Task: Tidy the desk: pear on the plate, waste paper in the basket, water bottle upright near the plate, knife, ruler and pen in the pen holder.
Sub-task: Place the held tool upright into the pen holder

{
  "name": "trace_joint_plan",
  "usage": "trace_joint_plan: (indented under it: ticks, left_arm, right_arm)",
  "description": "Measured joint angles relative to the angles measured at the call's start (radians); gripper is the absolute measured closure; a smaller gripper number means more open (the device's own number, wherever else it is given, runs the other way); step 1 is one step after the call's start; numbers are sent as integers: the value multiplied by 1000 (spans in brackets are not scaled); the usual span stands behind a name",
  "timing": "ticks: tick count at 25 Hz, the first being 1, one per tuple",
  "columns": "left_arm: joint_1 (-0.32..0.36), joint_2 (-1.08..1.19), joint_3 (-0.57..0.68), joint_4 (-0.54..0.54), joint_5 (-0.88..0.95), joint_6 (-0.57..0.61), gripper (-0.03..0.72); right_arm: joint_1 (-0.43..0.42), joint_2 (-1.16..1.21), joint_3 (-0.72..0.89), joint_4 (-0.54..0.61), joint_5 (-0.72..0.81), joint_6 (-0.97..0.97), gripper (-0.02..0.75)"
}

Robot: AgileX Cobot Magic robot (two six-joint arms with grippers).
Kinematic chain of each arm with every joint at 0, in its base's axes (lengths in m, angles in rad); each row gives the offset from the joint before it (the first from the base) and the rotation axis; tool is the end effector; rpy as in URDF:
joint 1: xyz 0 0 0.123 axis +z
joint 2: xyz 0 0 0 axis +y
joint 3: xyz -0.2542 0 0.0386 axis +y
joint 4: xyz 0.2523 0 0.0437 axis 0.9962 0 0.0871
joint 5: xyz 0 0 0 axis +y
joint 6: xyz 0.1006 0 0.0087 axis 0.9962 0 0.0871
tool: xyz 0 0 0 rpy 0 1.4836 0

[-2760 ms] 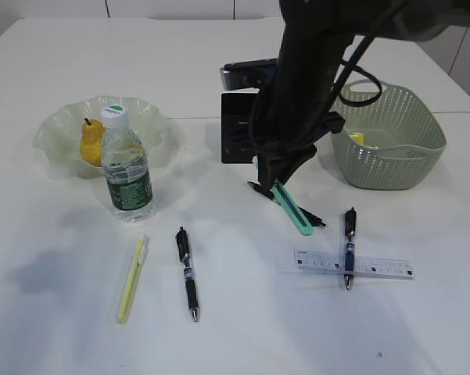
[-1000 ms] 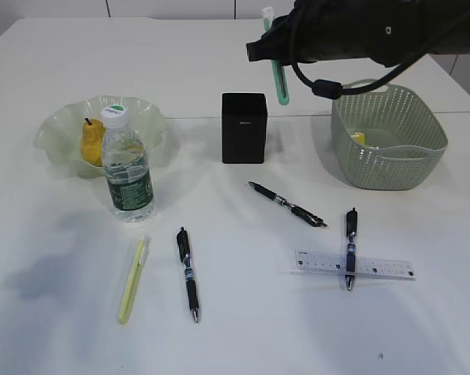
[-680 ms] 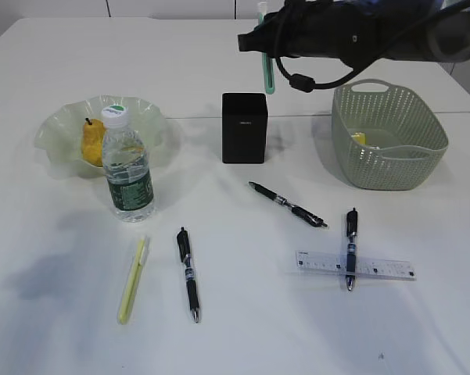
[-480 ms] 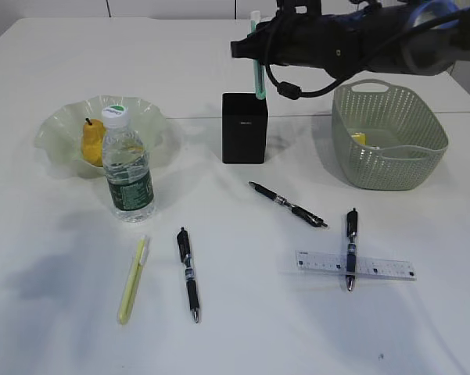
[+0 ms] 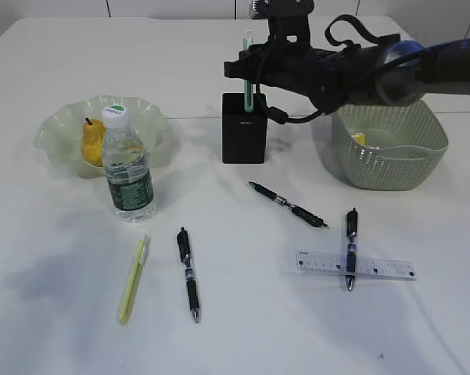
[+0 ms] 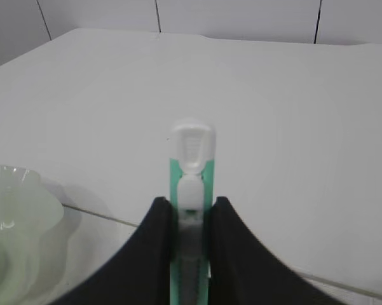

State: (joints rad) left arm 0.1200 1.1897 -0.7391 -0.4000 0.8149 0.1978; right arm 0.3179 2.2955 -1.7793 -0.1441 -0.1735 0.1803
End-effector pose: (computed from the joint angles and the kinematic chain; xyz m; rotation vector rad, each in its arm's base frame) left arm 0.2298 -0.0011 0.2149 -0.1886 2.6745 -0.3771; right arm 0.5084 0.1699 0.1754 -0.2733 1.8161 0.2733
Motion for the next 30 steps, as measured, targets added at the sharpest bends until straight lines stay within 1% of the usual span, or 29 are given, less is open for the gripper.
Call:
trace_joint_plan:
  ticks: [11, 18, 30]
  left_arm:
    - [0, 0, 0, 0, 3, 0, 260]
    - [0, 0, 0, 0, 13, 0, 260]
    - [0, 0, 0, 0, 36, 0, 260]
  right_arm:
    - [0, 18, 0, -2, 3, 4, 623]
    - [0, 18, 0, -4, 14, 4, 608]
    - [0, 18, 0, -5, 25, 4, 522]
